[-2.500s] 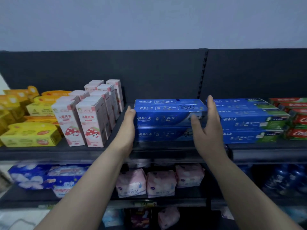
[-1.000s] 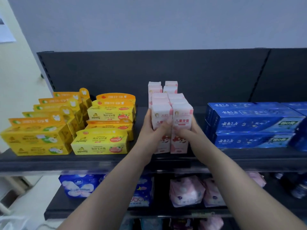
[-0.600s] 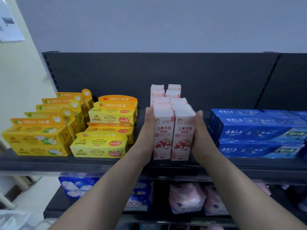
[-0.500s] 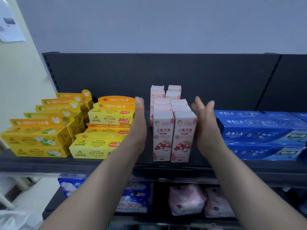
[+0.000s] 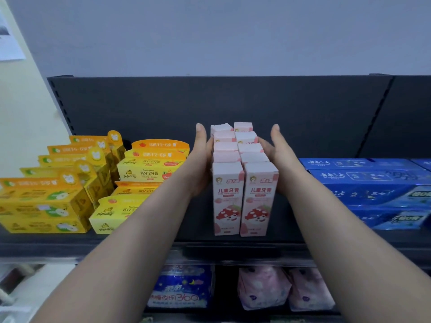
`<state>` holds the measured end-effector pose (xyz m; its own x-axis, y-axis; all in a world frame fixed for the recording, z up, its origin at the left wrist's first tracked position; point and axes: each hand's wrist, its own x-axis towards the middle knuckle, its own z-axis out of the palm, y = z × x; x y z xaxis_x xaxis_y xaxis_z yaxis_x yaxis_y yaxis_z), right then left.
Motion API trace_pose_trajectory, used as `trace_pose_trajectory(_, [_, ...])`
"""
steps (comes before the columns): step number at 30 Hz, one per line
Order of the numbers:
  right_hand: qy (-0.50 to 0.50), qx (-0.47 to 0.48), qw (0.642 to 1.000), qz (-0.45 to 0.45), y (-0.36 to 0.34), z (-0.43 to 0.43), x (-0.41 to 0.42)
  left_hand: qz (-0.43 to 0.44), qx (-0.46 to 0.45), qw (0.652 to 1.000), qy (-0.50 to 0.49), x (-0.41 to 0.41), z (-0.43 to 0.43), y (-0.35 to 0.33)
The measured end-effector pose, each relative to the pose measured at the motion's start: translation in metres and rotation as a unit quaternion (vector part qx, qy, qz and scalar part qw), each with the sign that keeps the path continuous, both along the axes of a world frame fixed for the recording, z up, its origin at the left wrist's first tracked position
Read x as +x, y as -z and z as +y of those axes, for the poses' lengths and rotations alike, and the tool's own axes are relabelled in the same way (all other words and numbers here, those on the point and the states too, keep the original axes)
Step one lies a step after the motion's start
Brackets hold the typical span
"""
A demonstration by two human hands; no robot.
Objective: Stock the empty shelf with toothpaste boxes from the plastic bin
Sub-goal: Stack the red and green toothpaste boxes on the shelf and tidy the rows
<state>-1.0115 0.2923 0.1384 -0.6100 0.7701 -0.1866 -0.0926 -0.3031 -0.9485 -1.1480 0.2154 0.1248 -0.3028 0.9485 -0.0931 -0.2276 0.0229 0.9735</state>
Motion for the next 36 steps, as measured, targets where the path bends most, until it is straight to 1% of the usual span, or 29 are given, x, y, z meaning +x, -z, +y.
trace_pose_trajectory(4, [-0.007, 0.016, 1.000, -0.025, 0.004, 0.002, 0.003, 0.007, -0.005, 1.000, 0.015, 0.006, -0.004, 0.002])
trace_pose_trajectory(8, [-0.005, 0.039, 0.997, -0.066, 0.009, 0.002, 0.001, 0.017, -0.037, 0.999, -0.008, 0.008, 0.000, 0.004])
trace_pose_trajectory(10, [-0.008, 0.039, 0.997, -0.062, 0.010, 0.001, 0.000, 0.013, -0.039, 0.999, -0.021, 0.007, 0.003, 0.006])
trace_pose_trajectory(12, [0.014, 0.054, 0.997, -0.058, 0.009, 0.005, 0.001, 0.004, -0.031, 0.998, -0.051, 0.005, 0.007, 0.003])
trace_pose_trajectory(14, [0.055, 0.099, 0.992, -0.062, 0.003, 0.013, -0.002, -0.021, -0.016, 0.995, -0.096, -0.003, 0.012, -0.006])
trace_pose_trajectory(16, [0.080, 0.128, 0.987, -0.055, -0.005, 0.021, -0.009, -0.046, -0.012, 0.994, -0.101, -0.015, 0.019, -0.011])
trace_pose_trajectory(18, [0.082, 0.107, 0.989, -0.053, -0.012, 0.028, -0.019, -0.040, -0.027, 0.993, -0.107, -0.026, 0.028, -0.010])
trace_pose_trajectory(20, [0.084, 0.035, 0.995, -0.043, -0.013, 0.037, -0.029, -0.007, -0.049, 0.992, -0.113, -0.032, 0.036, -0.007])
trace_pose_trajectory(21, [0.087, 0.009, 0.995, -0.043, -0.014, 0.039, -0.032, 0.025, -0.064, 0.991, -0.112, -0.034, 0.038, -0.006])
trace_pose_trajectory(22, [0.088, 0.001, 0.995, -0.054, -0.013, 0.041, -0.034, 0.054, -0.073, 0.990, -0.108, -0.035, 0.039, -0.005])
trace_pose_trajectory(24, [0.090, 0.005, 0.992, -0.088, -0.008, 0.048, -0.037, 0.083, -0.083, 0.989, -0.091, -0.037, 0.041, -0.005])
trace_pose_trajectory(26, [0.084, -0.001, 0.992, -0.098, -0.003, 0.054, -0.038, 0.084, -0.091, 0.990, -0.065, -0.043, 0.044, -0.004])
trace_pose_trajectory(32, [0.036, -0.018, 0.997, -0.061, 0.000, 0.058, -0.043, 0.053, -0.101, 0.993, -0.014, -0.047, 0.053, -0.002])
trace_pose_trajectory(34, [0.019, -0.025, 0.998, -0.060, -0.004, 0.057, -0.042, 0.051, -0.104, 0.993, -0.013, -0.046, 0.055, -0.004])
trace_pose_trajectory(36, [0.009, -0.030, 0.996, -0.084, -0.005, 0.061, -0.044, 0.054, -0.104, 0.993, -0.024, -0.046, 0.055, -0.006])
